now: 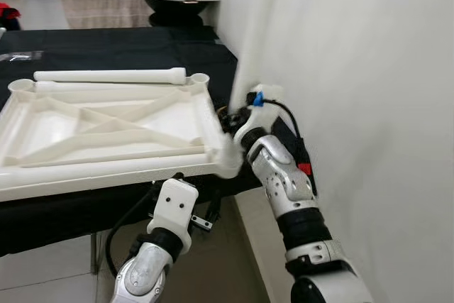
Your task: Building children table
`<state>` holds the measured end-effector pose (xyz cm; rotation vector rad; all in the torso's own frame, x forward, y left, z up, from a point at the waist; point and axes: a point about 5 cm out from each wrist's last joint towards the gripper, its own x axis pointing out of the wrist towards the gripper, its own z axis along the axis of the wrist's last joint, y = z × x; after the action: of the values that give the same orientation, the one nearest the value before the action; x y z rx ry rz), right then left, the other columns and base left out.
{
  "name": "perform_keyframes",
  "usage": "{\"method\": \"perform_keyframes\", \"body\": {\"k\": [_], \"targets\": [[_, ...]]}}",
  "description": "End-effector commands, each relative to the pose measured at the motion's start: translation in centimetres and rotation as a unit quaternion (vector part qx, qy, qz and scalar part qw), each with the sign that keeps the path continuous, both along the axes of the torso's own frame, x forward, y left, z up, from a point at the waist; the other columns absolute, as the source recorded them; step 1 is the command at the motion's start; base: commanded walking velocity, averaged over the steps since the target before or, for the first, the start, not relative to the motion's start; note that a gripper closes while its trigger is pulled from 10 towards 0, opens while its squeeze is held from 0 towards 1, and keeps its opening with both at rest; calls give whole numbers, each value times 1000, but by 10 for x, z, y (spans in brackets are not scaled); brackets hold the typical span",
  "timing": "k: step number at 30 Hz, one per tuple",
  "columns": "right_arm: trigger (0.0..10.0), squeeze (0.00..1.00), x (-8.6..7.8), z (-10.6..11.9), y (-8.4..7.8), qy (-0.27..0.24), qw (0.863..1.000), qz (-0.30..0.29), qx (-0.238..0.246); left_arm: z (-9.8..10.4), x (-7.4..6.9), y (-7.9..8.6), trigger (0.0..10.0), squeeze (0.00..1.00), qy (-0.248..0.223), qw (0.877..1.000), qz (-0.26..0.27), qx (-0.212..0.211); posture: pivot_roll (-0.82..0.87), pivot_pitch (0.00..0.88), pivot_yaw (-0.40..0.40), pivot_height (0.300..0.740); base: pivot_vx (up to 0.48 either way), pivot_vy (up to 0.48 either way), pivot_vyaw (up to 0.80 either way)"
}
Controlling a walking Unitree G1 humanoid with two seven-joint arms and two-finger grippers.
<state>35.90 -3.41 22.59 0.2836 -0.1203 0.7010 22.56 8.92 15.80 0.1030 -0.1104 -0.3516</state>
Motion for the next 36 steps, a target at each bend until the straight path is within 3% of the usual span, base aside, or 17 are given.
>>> {"method": "perform_keyframes", "body": {"k": [1,8,12,13,15,16,18,21,24,26,27,28,29,30,34,35,36], "targets": [[10000,0,-10,4,14,-19,996,82,-7,-1,0,-1,10000,0,2,1000,-2,-2,75,82,-118,740,0,0,0],[10000,0,-19,4,13,-39,980,191,-26,-1,-1,-1,10000,0,2,1000,0,-3,78,89,-128,740,0,0,0],[10000,0,-19,4,10,-39,977,209,-24,-1,-1,0,10000,0,1,1000,2,-2,76,90,-128,740,0,0,0],[6157,0,-18,3,9,-36,977,210,-24,-1,-1,0,10000,0,1,1000,2,-3,75,89,-129,740,0,0,0],[6157,0,-17,3,9,-36,977,209,-25,-1,-1,0,10000,0,1,1000,2,-3,75,89,-129,740,0,0,0],[0,0,-15,1,8,-33,979,199,-28,-1,-1,0,10000,0,1,1000,2,-4,75,90,-128,740,0,0,0],[0,0,-11,0,8,-33,983,174,-39,-1,-1,0,10000,0,2,1000,2,-5,75,91,-130,740,0,0,0],[0,0,5,-3,5,-18,996,68,-60,-1,-1,1,10000,0,2,1000,6,-4,74,90,-130,740,0,0,0],[0,0,8,-3,3,-12,997,41,-62,-1,-1,1,10000,0,2,1000,7,-3,77,91,-131,740,0,0,0],[0,0,18,-4,-4,7,997,-42,-69,-2,-1,2,10000,0,1,1000,9,-3,75,90,-127,740,0,0,0],[0,0,28,-4,-18,31,985,-154,-74,-2,-1,3,10000,0,2,1000,9,-2,76,82,-127,740,0,0,0],[0,0,28,-4,-18,31,985,-154,-74,-2,-1,3,10000,0,2,1000,9,-2,76,82,-127,740,0,0,0],[0,0,32,-4,-29,39,970,-225,-85,-3,-1,3,10000,0,2,1000,9,-2,76,80,-127,740,0,0,0],[0,0,32,-4,-29,39,970,-225,-85,-3,-1,3,10000,0,2,1000,9,-2,76,80,-127,740,0,0,0],[0,0,35,-8,-54,90,922,-371,-66,-2,0,1,10000,0,1,1000,7,-1,75,72,-123,740,0,0,0],[0,0,35,-8,-54,90,922,-371,-66,-2,0,1,10000,0,1,1000,7,-1,75,72,-123,740,0,0,0],[0,0,35,-8,-58,96,912,-393,-61,-2,0,0,10000,0,0,1000,6,-1,75,65,-123,740,0,0,0]]}}
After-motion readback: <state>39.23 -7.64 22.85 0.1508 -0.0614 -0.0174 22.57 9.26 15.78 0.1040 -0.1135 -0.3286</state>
